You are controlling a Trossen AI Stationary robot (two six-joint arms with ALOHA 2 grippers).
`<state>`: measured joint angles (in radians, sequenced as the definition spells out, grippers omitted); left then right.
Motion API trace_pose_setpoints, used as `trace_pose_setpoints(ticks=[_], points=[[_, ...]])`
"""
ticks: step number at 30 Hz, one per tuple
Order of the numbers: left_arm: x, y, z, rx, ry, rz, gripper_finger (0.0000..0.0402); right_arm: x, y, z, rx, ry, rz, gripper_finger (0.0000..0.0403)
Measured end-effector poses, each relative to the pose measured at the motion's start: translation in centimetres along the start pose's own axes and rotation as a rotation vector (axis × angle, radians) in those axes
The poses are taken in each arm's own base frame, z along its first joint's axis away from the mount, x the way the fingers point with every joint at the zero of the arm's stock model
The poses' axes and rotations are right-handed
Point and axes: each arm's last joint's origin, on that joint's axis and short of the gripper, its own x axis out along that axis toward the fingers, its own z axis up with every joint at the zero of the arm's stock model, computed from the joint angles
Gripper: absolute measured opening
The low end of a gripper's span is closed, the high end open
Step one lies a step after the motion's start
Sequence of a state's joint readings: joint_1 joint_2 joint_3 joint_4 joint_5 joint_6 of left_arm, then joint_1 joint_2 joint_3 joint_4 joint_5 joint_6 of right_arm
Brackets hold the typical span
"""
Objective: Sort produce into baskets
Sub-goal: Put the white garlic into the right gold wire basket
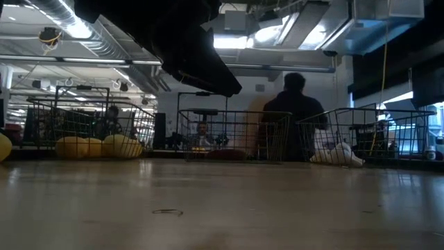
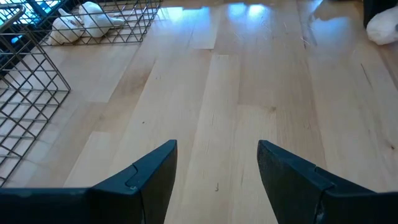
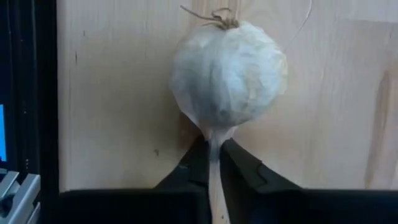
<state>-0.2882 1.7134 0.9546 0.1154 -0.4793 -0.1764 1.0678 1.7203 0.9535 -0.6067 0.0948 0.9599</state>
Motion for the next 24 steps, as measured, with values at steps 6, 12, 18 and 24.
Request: trace_pose_setpoints(ticks=[6, 12, 18, 24], points=[[0.0, 0.0, 0.0, 0.000, 0.000, 0.000, 0.0219, -0.5, -0.3, -0.1, -0.008, 0.007, -0.016, 0.0014], [0.0, 0.0, 0.0, 0.000, 0.000, 0.000, 0.0219, -3.7, -1.9, -0.2, 0.005, -0.049, -0.076, 0.0004], [0.0, 0.0, 0.0, 0.000, -0.001, 0.000, 0.0219, -7.4, -5.6, 0.9, 0.097, -0.107, -0.152, 0.0004], [-0.2, 0.1, 0.2, 0.025, -0.009, -0.001, 0.0219, -11.3, -10.3, 1.7, 0.196, -0.214, -0.231, 0.0004]])
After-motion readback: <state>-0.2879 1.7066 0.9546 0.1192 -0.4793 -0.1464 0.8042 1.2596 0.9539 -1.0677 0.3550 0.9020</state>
